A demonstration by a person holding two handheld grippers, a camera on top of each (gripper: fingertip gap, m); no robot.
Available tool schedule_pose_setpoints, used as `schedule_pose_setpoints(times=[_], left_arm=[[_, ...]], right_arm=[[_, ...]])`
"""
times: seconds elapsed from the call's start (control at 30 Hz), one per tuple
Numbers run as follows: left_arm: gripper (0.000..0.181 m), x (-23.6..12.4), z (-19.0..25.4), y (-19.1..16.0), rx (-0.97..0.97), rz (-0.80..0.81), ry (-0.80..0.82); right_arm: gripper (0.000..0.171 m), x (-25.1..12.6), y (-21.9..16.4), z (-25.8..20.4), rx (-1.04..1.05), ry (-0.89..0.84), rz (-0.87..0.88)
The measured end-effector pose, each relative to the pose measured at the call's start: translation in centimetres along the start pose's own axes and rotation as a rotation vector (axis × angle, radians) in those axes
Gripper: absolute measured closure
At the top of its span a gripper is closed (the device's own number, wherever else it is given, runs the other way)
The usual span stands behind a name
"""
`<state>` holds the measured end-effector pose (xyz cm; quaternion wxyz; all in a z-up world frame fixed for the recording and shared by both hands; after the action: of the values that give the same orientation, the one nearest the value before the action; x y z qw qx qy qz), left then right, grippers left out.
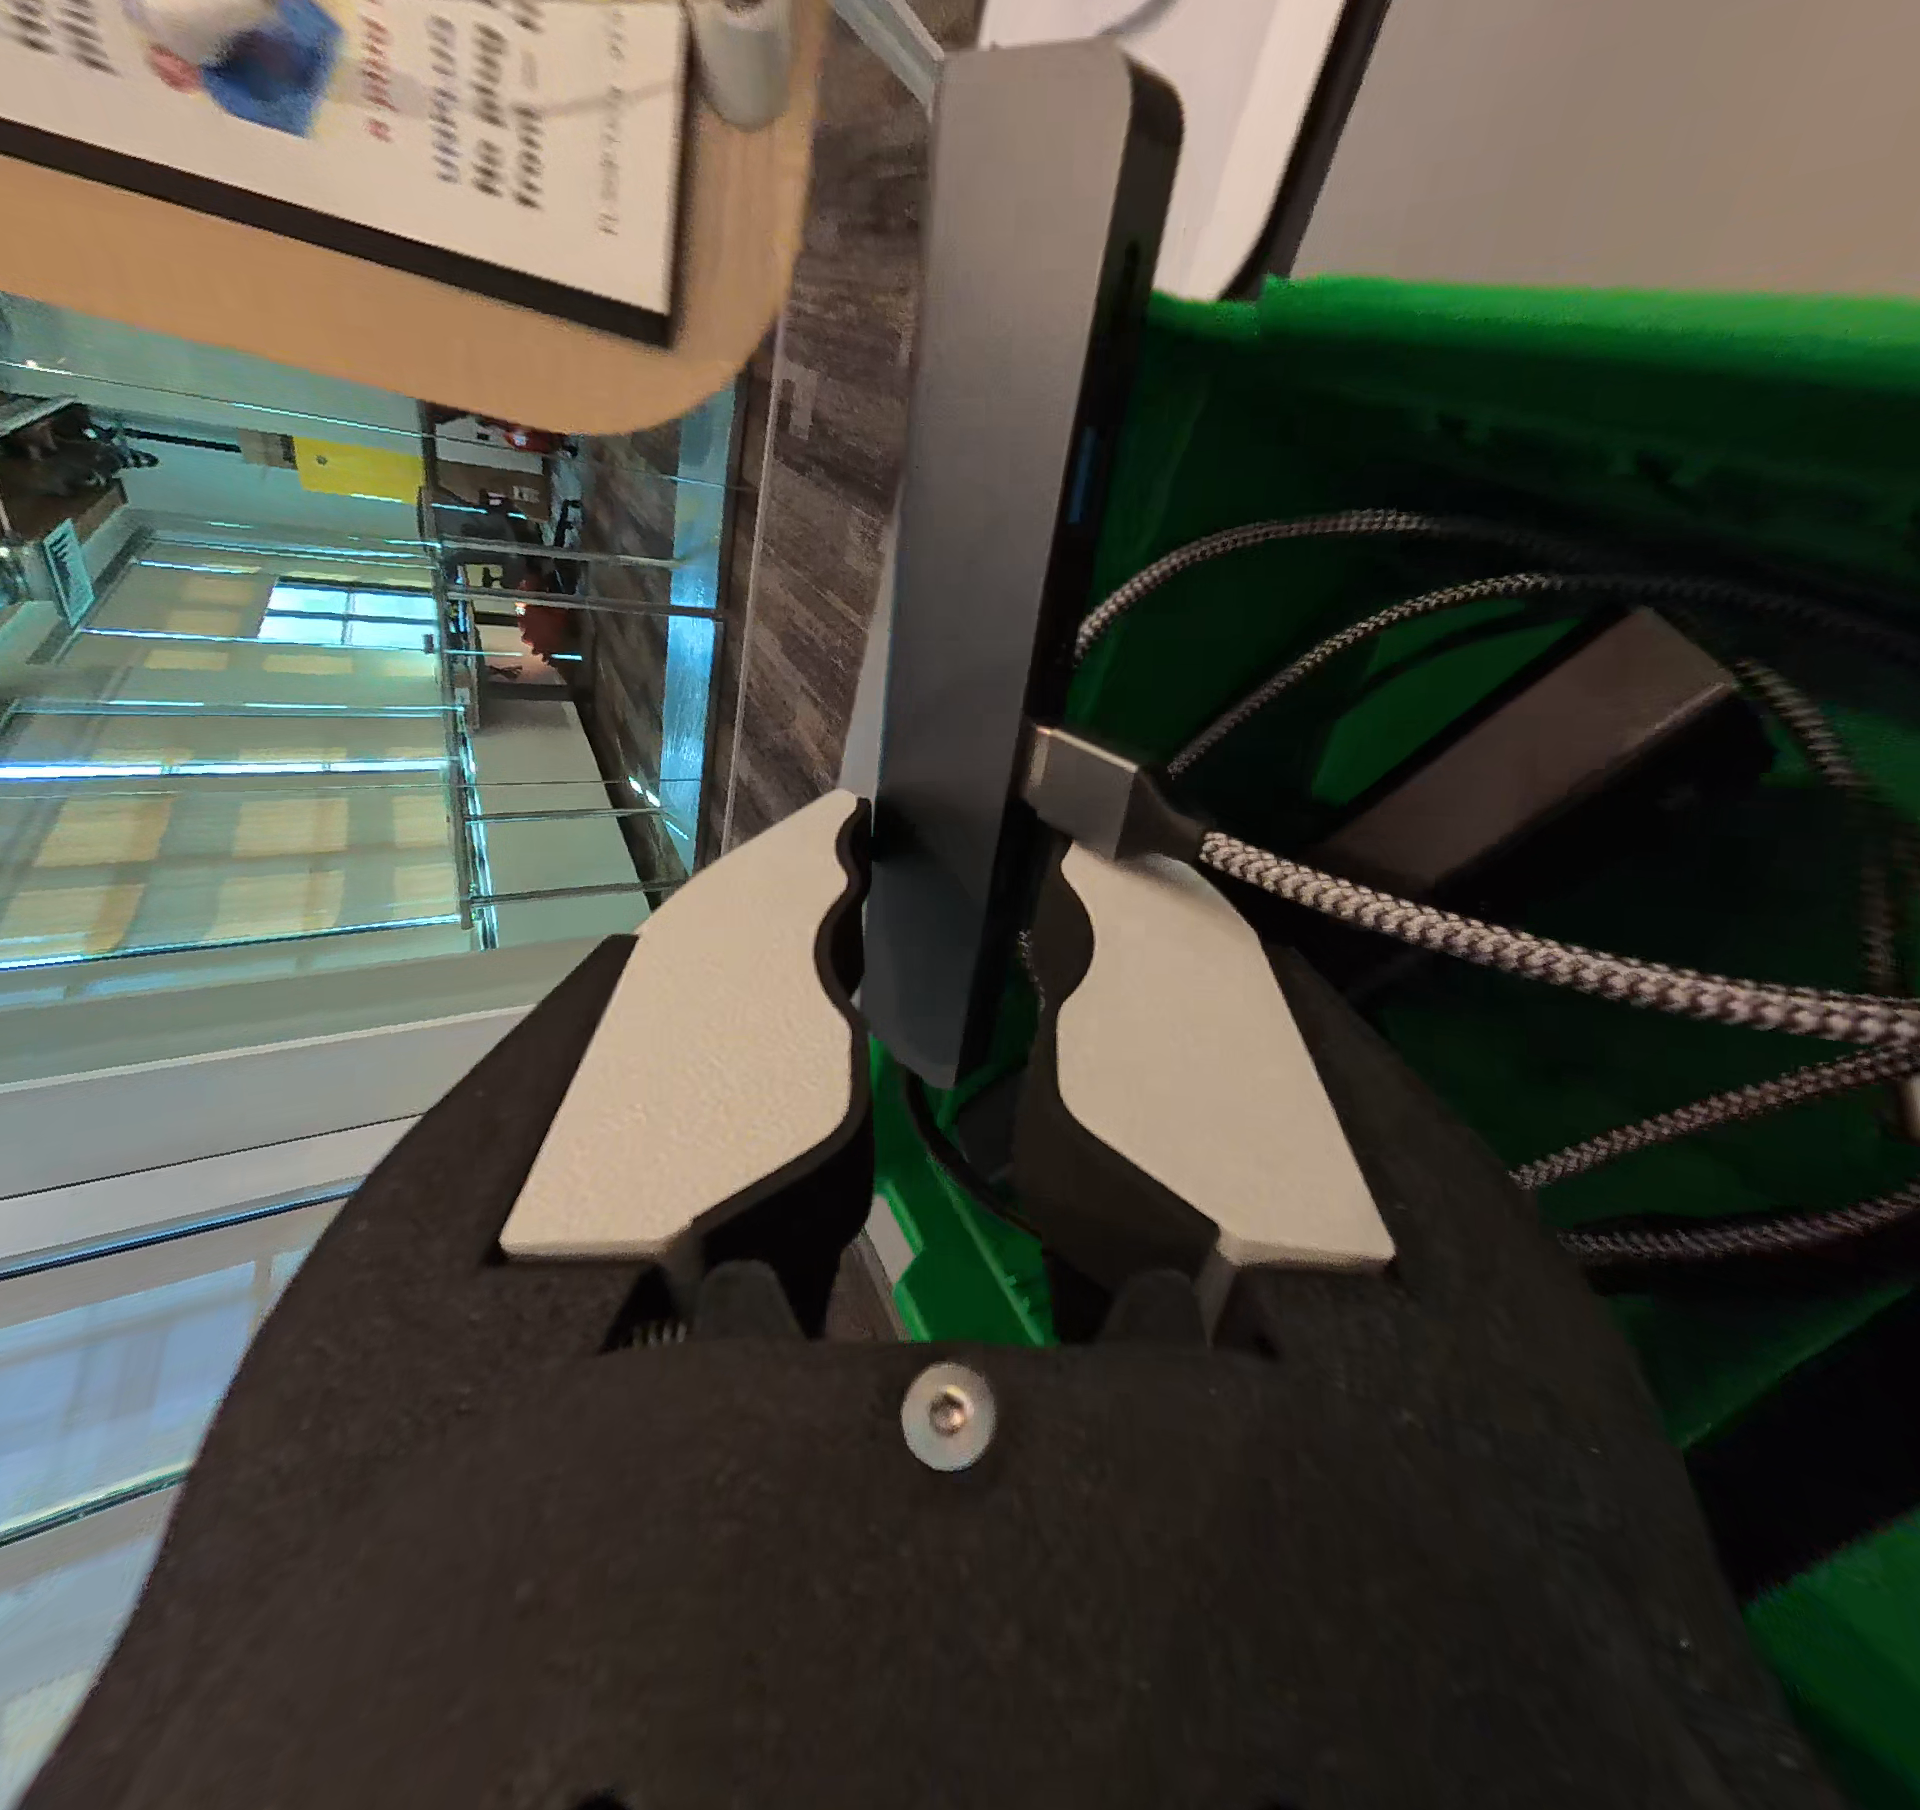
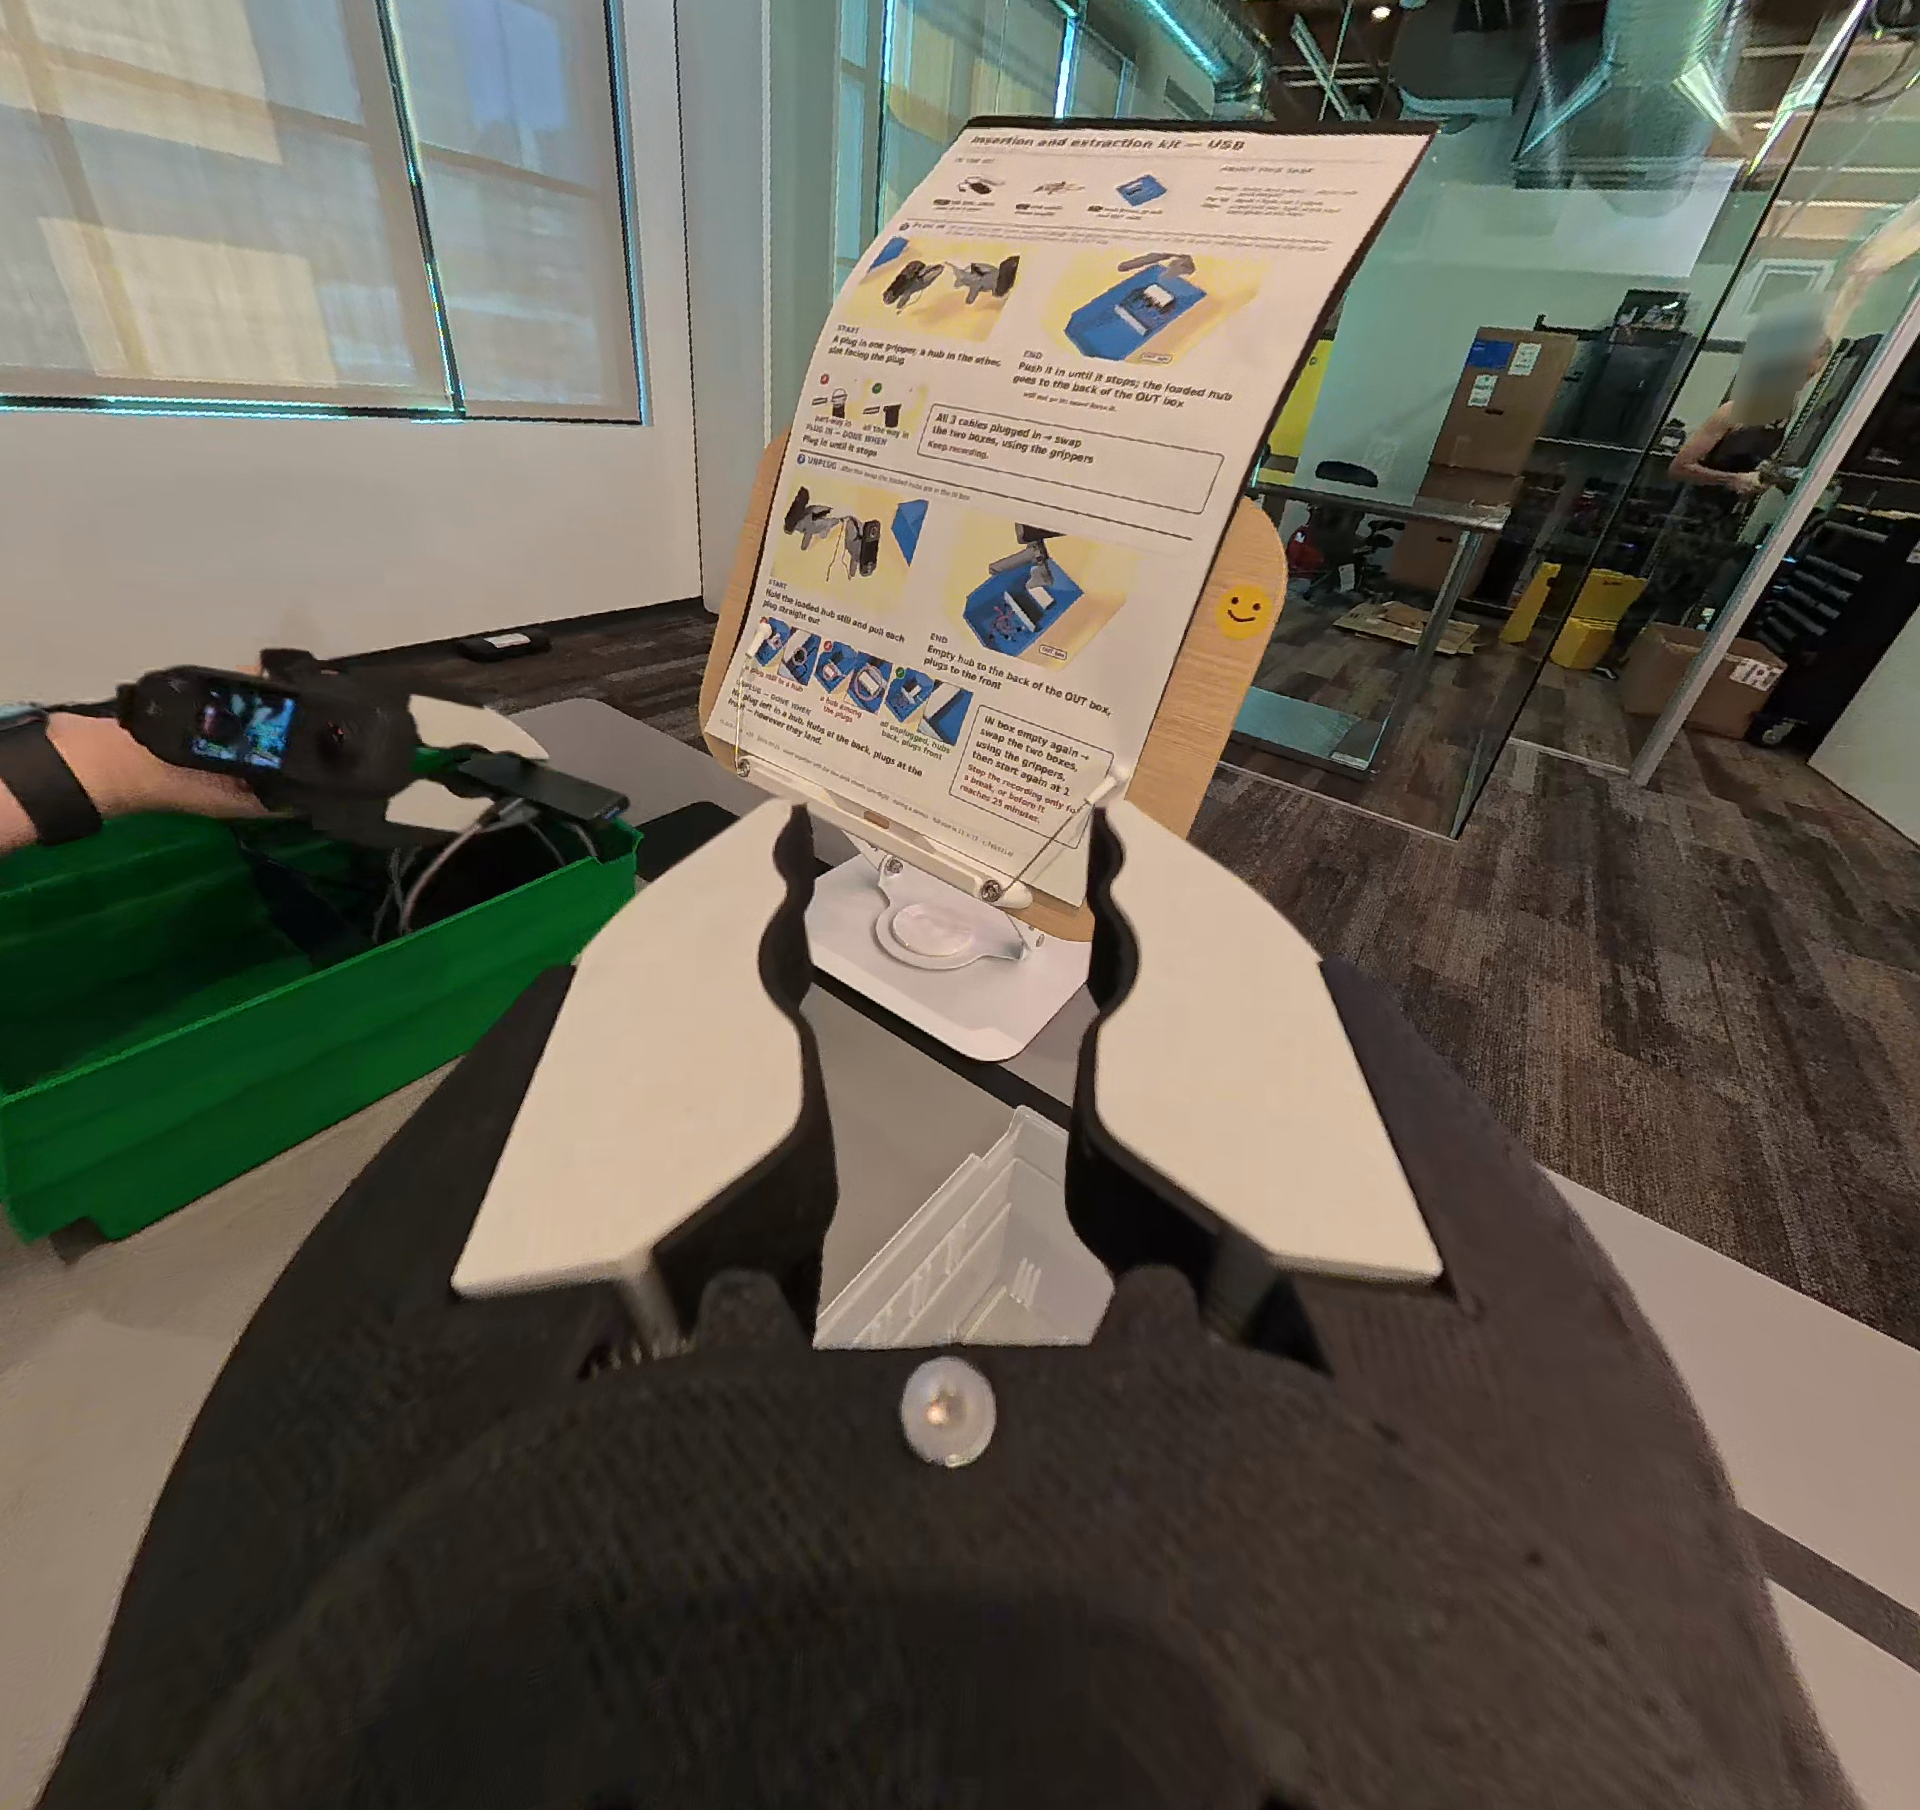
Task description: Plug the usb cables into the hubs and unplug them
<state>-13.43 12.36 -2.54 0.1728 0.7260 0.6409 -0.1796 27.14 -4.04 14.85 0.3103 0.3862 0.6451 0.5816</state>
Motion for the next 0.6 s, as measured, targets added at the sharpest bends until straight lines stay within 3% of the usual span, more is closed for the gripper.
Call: schedule_pose_setpoints(times=[0.33, 0.6], left_arm=[[0.154, -6.5, -5.1, -0.8, 0.0, -0.024, 0.191], [0.152, -7.4, -2.9, -1.4, 0.024, -0.047, 0.036]], right_arm=[[0.12, 1.0, -1.0, -0.8, -0.017, 0.027, -0.058], [0.12, 1.3, -1.5, -0.7, -0.027, 0.023, -0.077]])
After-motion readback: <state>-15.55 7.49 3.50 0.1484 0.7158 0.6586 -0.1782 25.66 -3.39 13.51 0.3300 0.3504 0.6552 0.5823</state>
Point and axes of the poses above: each gripper's, where its closed fingertips meet, x out along the fingers, y out of its top, z = x × y across the jaws, the point moved 4 cm from there along -x, back along the fingers, and after that the axes turned 14 degrees about x, right-handed, at the moved point
